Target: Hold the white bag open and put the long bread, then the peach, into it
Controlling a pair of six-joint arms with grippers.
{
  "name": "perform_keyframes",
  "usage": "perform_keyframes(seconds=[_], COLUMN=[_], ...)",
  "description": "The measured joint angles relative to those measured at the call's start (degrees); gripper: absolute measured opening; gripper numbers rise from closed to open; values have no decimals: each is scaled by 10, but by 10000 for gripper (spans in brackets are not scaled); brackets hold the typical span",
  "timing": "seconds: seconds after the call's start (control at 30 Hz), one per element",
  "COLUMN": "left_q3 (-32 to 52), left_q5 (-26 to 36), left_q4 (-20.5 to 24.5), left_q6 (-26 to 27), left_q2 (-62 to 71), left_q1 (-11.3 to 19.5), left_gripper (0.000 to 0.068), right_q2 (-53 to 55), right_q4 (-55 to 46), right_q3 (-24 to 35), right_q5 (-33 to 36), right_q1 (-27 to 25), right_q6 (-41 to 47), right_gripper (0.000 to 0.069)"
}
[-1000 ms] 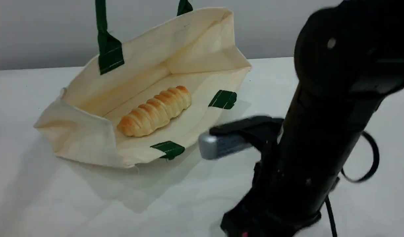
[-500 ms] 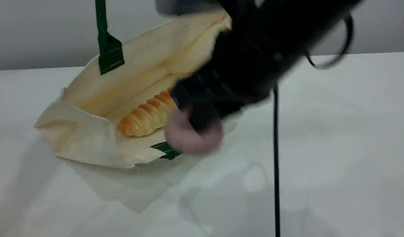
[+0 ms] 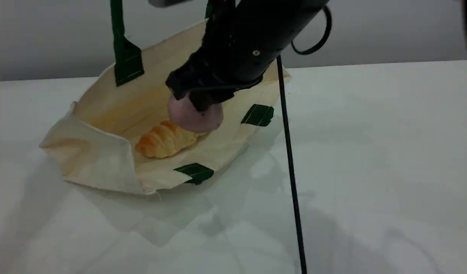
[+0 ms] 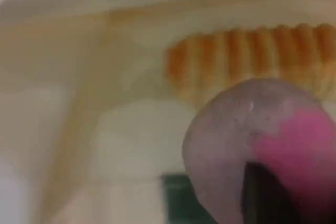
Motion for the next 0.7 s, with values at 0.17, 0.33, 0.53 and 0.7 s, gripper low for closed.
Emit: perform_keyframes(seconds=[0.17,0.33,0.53,0.7], left_q3=[0,0,0,0], left_q5=[0,0,0,0], left_q4=[0,0,0,0], left_q6=[-1,-1,-1,-2], left_q2=[0,0,0,0], left_q1=[0,0,0,0], left_gripper=[98,98,98,98], right_q2=[60,99,120,120], right_q4=[1,2,9,22], right_q3=[-49,-103,-147,-155], right_q5=[2,2,2,11], right_q1=[-35,-38,-37,-38], right_q6=[-2,-5,-4,0], right_gripper=[171,171,171,202])
